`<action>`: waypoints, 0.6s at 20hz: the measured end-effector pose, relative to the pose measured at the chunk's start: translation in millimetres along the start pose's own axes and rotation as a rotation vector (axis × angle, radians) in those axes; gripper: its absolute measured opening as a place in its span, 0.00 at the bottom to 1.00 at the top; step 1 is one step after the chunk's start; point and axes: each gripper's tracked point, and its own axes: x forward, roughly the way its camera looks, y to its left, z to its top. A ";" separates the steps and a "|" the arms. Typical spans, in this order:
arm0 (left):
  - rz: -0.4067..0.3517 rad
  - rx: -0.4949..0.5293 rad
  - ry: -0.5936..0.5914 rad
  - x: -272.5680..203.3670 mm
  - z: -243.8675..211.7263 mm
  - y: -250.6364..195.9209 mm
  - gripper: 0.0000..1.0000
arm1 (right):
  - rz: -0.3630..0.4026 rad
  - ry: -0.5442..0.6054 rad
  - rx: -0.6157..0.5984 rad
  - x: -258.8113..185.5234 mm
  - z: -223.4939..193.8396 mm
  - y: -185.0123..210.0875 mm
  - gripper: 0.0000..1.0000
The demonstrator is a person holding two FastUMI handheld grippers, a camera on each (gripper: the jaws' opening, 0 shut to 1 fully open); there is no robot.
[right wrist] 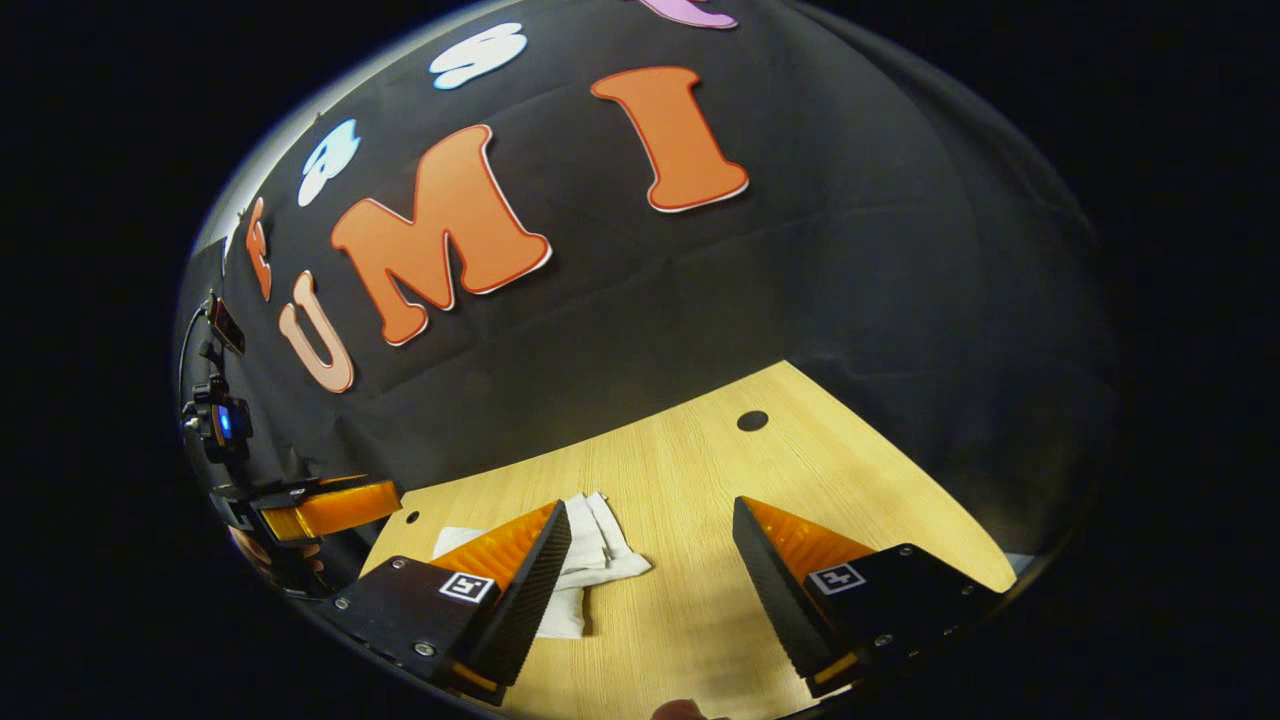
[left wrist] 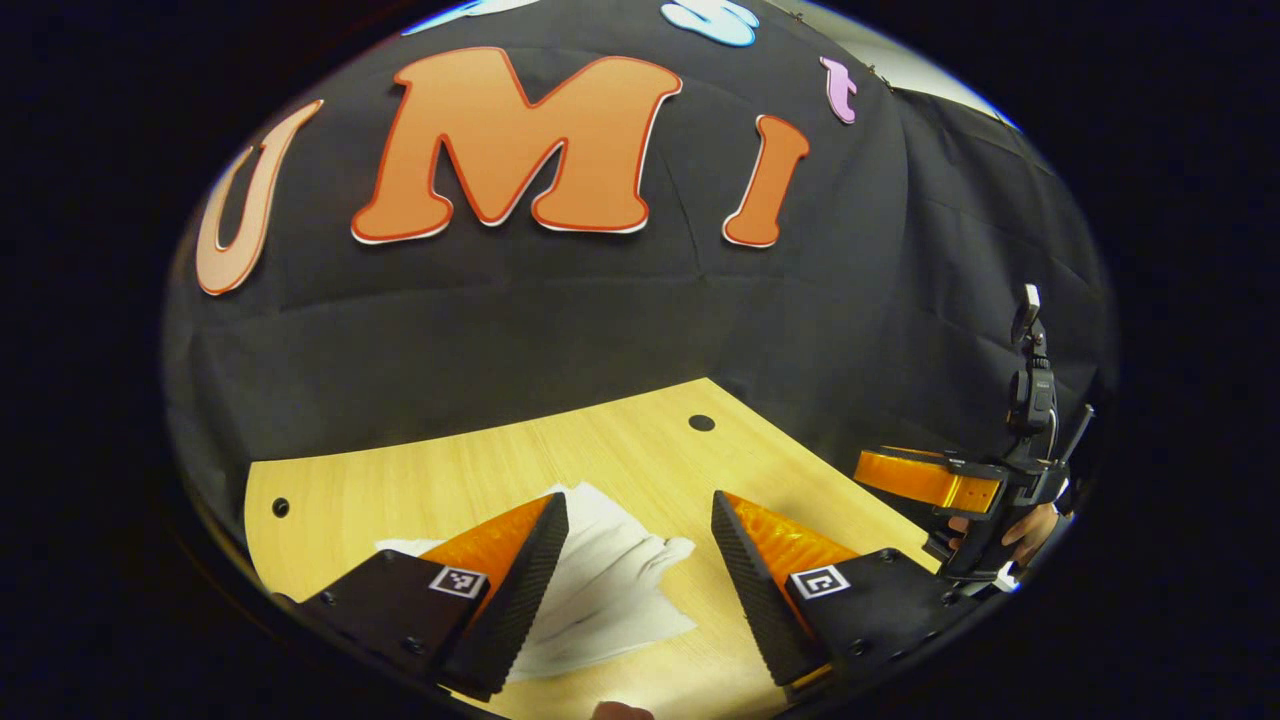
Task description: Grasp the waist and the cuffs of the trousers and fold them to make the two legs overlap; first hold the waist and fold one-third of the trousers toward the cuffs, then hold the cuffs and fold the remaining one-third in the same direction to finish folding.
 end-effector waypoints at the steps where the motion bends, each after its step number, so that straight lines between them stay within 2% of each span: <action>1: 0.028 0.006 -0.017 -7.6 4.1 4.9 0.98 | 0.009 -0.017 -0.024 -2.0 6.6 6.8 0.98; 7: 0.247 0.051 -0.214 -84.4 38.0 51.1 0.98 | 0.048 -0.179 -0.199 -31.8 58.0 54.5 0.98; 12: 0.395 0.024 -0.384 -157.1 72.9 62.7 0.97 | 0.085 -0.294 -0.273 -53.4 93.8 103.4 0.98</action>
